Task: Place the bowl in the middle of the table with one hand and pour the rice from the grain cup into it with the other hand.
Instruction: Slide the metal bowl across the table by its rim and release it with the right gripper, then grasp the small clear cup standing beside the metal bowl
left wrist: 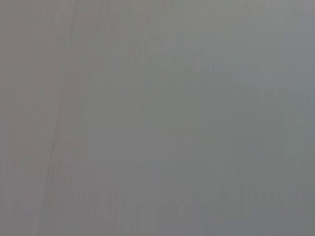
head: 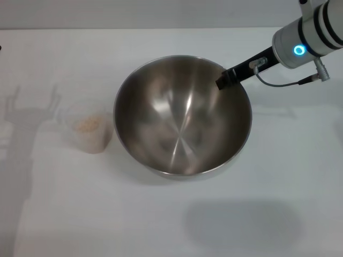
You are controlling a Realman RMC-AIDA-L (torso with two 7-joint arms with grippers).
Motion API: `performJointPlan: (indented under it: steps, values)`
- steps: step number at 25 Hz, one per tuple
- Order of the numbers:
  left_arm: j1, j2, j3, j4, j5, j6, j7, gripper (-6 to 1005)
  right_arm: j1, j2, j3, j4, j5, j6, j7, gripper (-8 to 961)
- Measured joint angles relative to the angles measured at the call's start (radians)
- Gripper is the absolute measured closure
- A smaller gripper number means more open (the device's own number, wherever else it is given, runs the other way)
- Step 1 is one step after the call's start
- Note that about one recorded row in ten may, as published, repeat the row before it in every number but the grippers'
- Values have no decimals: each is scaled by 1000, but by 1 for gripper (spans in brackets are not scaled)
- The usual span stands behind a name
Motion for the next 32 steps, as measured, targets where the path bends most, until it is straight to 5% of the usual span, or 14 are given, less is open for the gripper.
performJointPlan:
  steps: [13, 25, 30, 32]
  values:
    - [0, 0, 0, 0, 0, 1, 0, 140, 21, 0, -37, 29, -7, -15, 11, 917]
    - [12, -2, 0, 0, 4, 27, 0, 140, 4, 3, -87, -123, -49, -25, 28, 743]
    - [17, -2, 0, 0, 5, 32, 0, 140, -26, 5, -144, -278, -80, -129, 32, 515]
    - [17, -1, 0, 0, 5, 33, 0, 140, -50, 6, -190, -338, -80, -217, 29, 500]
